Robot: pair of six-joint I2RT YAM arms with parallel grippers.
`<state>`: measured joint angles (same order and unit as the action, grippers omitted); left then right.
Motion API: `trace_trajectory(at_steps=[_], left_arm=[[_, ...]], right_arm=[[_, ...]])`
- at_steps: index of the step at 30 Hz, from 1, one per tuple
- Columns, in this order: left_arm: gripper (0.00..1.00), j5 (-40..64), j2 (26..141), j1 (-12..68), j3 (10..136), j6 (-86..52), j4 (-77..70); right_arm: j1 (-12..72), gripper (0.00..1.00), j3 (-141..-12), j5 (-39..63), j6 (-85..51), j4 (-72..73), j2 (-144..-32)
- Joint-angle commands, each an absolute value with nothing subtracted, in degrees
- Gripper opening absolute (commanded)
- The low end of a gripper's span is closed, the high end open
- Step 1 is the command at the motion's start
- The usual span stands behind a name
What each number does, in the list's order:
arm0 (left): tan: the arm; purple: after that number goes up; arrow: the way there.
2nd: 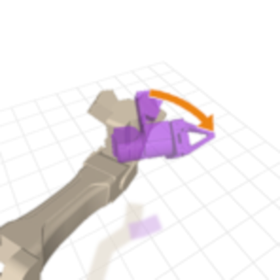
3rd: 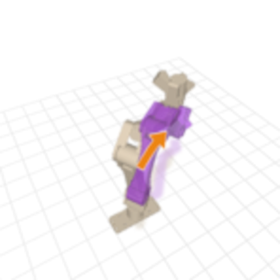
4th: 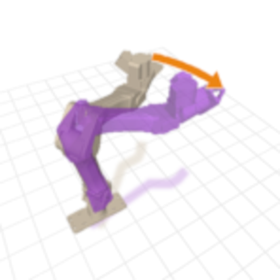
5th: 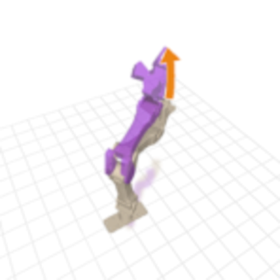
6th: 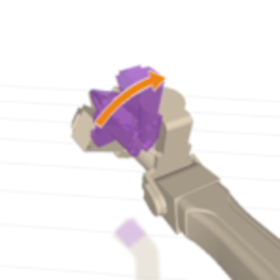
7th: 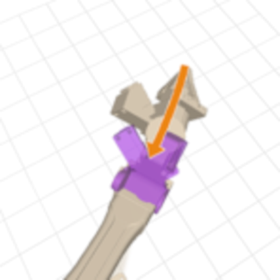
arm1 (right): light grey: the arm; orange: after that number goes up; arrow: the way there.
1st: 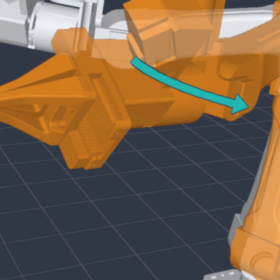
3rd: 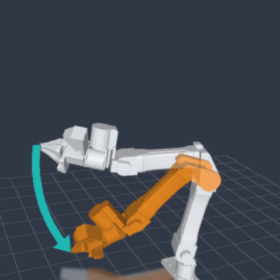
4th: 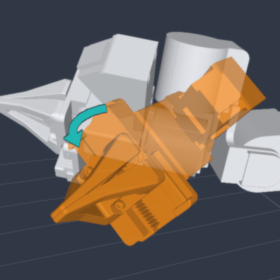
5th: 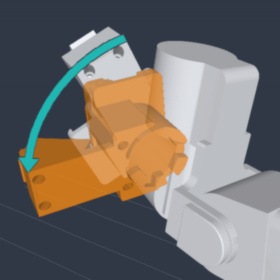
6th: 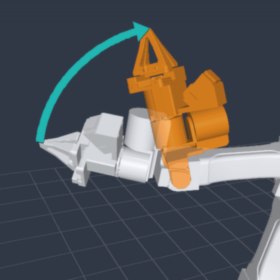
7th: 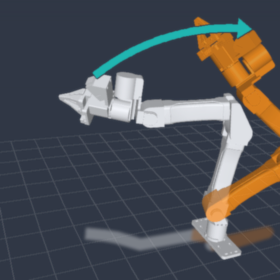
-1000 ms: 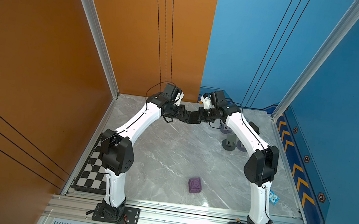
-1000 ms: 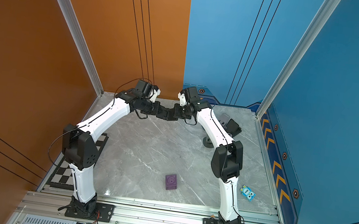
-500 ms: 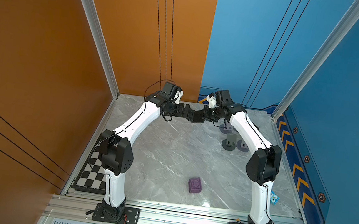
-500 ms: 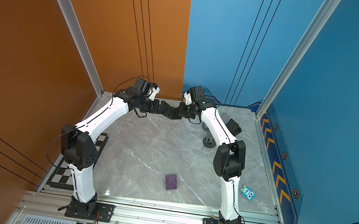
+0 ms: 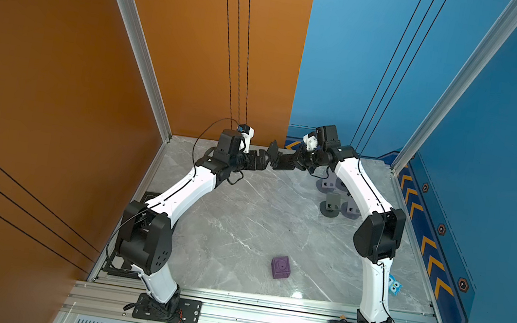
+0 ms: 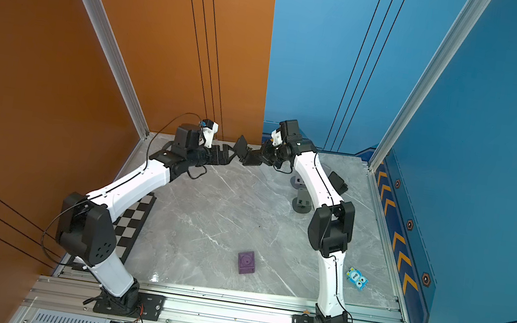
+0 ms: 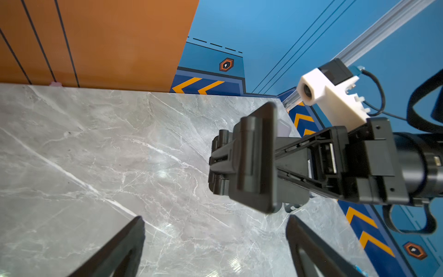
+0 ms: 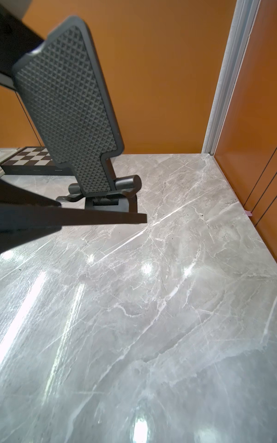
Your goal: Open the phone stand
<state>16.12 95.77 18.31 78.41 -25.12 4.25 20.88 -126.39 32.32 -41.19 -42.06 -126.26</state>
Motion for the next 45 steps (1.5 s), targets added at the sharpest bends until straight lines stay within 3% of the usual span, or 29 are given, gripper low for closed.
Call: trace_trajectory(at_steps=[1,3,10,28,39,43,45], left_arm=[[0.87,19.58,95.02,18.77,75.78,-27.13,-6.49],[0.79,20.53,95.29,19.82,75.67,-25.4,-7.03],[0.69,20.41,97.17,23.07,78.18,-20.04,-7.07],[0.52,17.75,102.44,23.82,81.16,-21.96,-8.0],[0.21,16.98,105.86,23.64,84.26,-23.72,-7.91],[0.0,17.02,106.68,23.55,85.4,-24.72,-7.94],[0.0,17.23,106.78,23.48,85.82,-25.65,-7.91]], right_arm=[[20.66,0.0,-128.71,35.54,-45.65,-42.63,-126.79],[20.82,0.0,-128.9,36.01,-46.27,-42.56,-127.02],[20.83,0.0,-128.83,37.34,-47.97,-42.52,-126.82],[20.39,0.0,-130.13,38.46,-47.89,-42.18,-126.43],[20.57,0.0,-130.34,39.1,-47.55,-41.44,-126.04],[20.49,0.0,-129.6,39.37,-46.78,-41.48,-125.87],[20.54,0.0,-129.29,39.45,-46.5,-41.45,-125.92]])
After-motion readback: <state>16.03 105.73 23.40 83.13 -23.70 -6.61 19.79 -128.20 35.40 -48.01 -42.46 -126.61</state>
